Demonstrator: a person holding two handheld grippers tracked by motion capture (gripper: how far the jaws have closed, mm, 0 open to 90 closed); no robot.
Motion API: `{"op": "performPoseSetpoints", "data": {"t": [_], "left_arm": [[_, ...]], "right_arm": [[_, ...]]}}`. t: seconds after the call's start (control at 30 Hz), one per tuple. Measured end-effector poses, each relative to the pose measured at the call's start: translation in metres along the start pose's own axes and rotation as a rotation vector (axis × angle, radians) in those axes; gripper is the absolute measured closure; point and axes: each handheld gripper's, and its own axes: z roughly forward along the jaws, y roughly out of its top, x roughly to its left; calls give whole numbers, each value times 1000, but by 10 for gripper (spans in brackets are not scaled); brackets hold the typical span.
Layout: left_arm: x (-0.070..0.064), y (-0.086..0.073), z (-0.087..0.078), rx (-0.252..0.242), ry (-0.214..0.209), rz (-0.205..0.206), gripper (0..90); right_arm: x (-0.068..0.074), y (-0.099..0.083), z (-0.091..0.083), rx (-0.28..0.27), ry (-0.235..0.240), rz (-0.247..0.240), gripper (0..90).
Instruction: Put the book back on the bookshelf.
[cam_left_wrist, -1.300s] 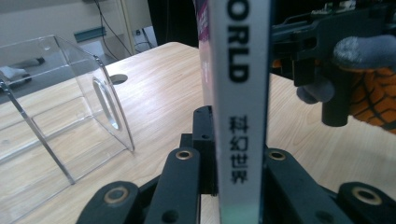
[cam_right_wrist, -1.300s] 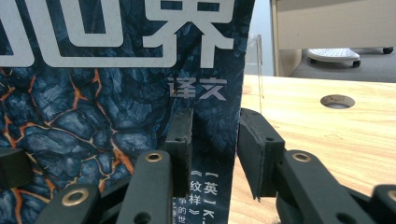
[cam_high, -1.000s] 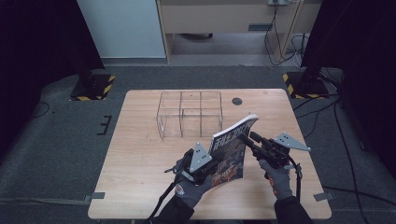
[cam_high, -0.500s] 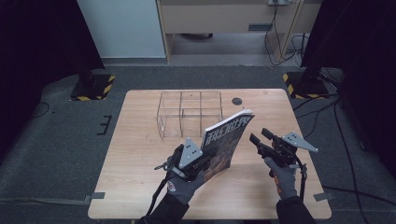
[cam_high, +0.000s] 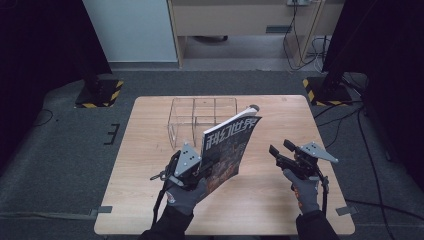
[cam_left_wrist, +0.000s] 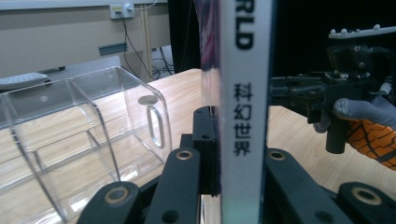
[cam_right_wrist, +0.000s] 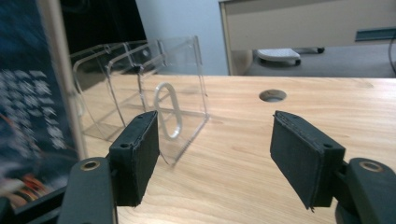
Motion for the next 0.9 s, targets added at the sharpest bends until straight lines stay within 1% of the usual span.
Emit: {"op": "performPoseSetpoints", "data": {"t": [0.03, 0.07, 0.1, 0.23, 0.67, 0.9], "left_arm": [[2, 1, -2, 0, 1, -2, 823], [3, 1, -3, -3, 4, -5, 822], [5, 2, -4, -5, 7, -9, 822], [10, 5, -11, -23, 17, -23, 822], [31, 13, -32, -68, 63, -67, 823], [42, 17, -42, -93, 89, -91, 822]], "right_arm": [[-1, -1, 0, 6, -9, -13, 321], [0, -1, 1, 17, -17, -2, 319], [-1, -2, 1, 23, -20, -20, 318], [-2, -3, 2, 39, -36, -32, 317], [-4, -7, 3, 70, -56, -48, 307], [-6, -9, 5, 91, -79, -55, 297]]}}
